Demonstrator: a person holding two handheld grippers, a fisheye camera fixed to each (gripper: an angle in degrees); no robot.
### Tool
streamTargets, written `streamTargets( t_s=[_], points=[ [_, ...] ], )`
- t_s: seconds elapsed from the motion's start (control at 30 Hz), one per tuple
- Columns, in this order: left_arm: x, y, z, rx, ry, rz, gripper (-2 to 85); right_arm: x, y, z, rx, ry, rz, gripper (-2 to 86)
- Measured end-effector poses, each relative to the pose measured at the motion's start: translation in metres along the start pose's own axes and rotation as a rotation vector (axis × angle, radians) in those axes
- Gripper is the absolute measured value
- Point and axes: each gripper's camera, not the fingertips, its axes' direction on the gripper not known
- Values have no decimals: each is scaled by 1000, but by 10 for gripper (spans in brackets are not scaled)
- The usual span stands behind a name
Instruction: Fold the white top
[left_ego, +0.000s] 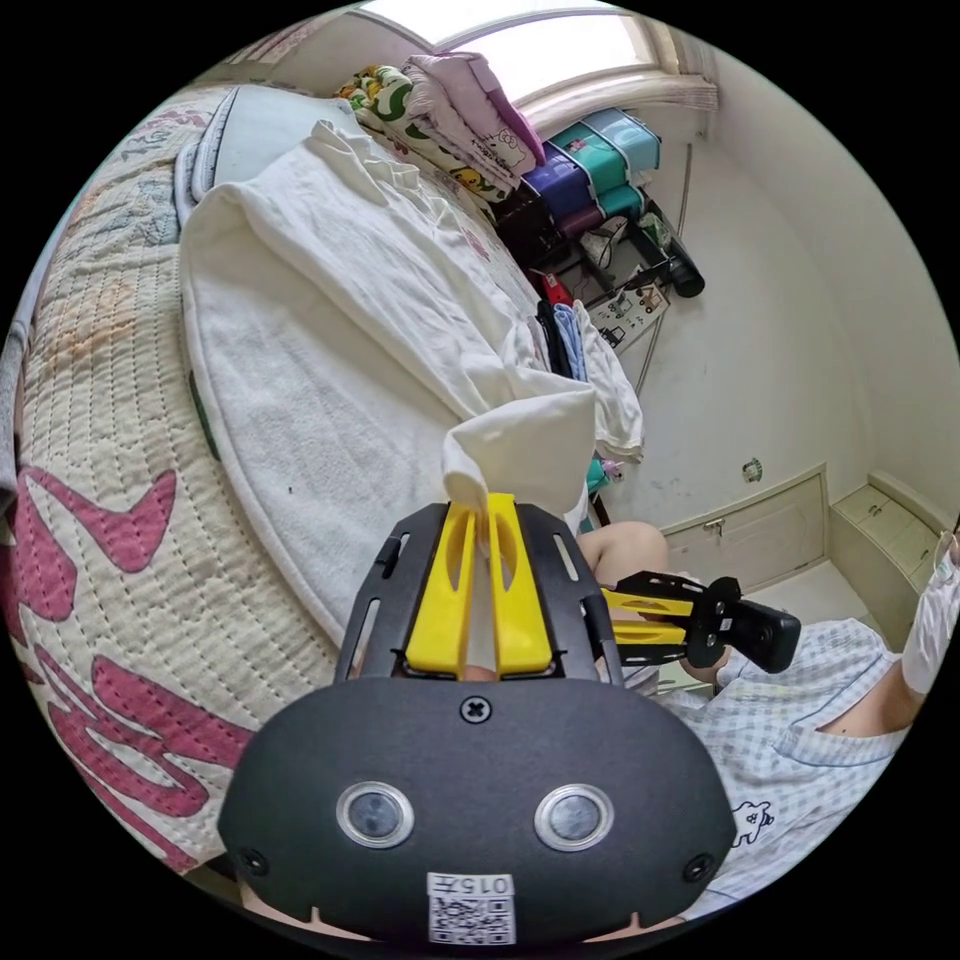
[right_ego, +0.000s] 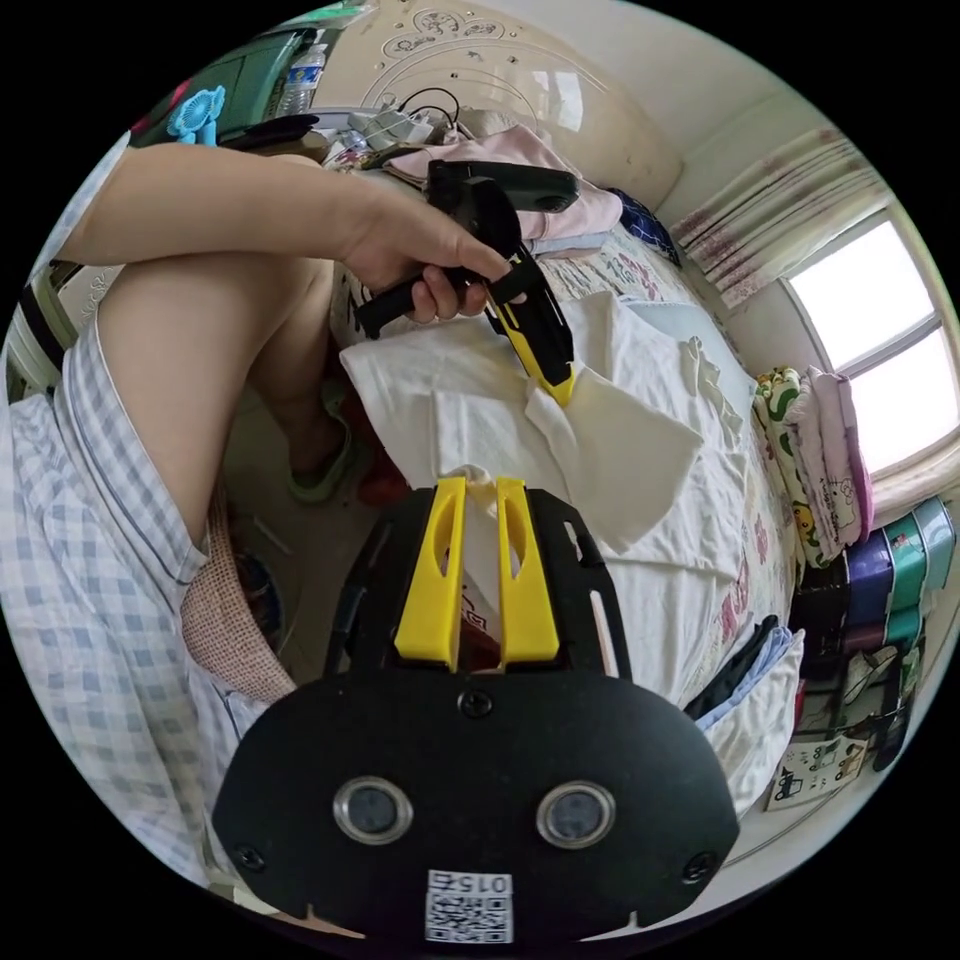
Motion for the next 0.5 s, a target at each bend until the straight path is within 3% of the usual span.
streamTargets(
  t_s=[0.17, 0.5],
  points=[
    [4, 8, -3, -4, -7, 15, -2, 13, -8, -10, -16, -52, -24, 65],
    [9, 28, -12, -3, 2, 9, -2, 30, -93, -51, -47, 108, -77, 60]
  ],
)
